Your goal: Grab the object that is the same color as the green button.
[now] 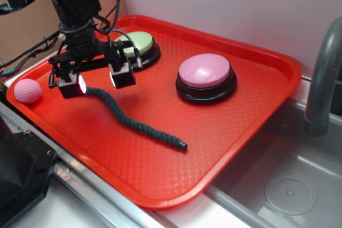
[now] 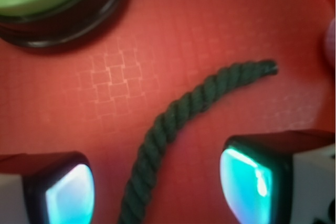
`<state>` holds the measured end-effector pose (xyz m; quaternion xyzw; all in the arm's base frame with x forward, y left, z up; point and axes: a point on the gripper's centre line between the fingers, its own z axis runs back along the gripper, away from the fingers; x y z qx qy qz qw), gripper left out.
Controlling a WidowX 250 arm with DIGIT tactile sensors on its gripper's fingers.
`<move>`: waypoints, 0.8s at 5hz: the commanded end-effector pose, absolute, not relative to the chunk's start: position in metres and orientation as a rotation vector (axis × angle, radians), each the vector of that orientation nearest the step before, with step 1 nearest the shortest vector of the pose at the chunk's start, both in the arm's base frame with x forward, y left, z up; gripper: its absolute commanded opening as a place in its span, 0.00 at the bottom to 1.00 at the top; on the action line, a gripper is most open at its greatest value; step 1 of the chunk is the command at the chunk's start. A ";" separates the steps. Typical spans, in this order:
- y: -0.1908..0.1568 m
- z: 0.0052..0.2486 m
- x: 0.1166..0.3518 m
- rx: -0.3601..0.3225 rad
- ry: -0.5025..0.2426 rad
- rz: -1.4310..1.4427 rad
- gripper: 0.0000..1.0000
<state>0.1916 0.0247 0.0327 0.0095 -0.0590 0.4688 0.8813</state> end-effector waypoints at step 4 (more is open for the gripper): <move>0.029 0.010 0.193 -0.025 -0.113 0.942 0.00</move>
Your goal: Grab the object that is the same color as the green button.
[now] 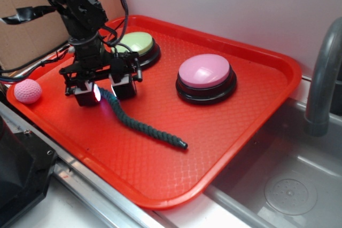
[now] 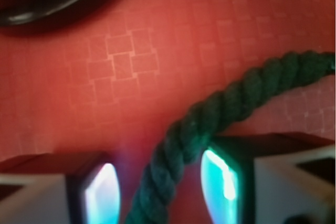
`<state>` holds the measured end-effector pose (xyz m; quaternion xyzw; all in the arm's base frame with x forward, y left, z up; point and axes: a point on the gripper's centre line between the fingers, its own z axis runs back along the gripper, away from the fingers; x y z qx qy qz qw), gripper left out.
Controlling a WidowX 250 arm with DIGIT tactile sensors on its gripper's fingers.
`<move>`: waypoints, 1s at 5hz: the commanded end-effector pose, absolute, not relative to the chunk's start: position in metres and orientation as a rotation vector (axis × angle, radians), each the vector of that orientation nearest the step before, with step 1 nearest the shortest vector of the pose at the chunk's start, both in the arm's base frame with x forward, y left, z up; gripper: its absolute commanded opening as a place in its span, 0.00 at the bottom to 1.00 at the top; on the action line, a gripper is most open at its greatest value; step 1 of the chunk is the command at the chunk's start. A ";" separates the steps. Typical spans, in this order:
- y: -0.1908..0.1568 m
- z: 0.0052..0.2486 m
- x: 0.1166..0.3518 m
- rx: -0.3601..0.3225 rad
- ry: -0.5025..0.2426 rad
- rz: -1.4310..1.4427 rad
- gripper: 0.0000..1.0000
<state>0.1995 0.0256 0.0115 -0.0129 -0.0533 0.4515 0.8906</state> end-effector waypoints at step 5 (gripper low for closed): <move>0.012 0.143 0.189 0.010 -0.152 0.201 0.00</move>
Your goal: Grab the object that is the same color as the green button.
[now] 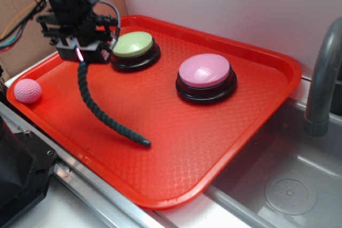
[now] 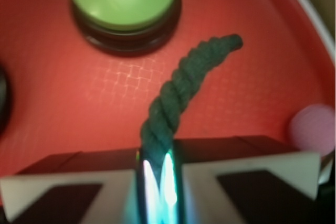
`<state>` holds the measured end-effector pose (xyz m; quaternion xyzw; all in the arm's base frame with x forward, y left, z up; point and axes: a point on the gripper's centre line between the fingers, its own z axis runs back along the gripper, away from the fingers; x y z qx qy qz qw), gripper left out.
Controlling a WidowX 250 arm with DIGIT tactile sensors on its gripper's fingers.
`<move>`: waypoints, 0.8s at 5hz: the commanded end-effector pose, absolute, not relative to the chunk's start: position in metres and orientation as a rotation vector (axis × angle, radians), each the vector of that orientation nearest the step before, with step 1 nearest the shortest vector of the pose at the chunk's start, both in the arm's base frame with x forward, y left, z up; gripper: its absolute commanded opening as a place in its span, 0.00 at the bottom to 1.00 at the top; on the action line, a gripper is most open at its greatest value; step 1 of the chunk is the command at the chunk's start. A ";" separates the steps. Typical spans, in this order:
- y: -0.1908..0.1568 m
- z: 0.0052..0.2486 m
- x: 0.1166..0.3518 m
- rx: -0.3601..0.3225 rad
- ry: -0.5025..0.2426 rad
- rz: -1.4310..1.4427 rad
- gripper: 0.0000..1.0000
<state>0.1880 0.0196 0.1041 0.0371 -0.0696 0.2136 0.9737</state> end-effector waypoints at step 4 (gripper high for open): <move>-0.002 0.174 0.169 -0.005 -0.102 0.065 0.00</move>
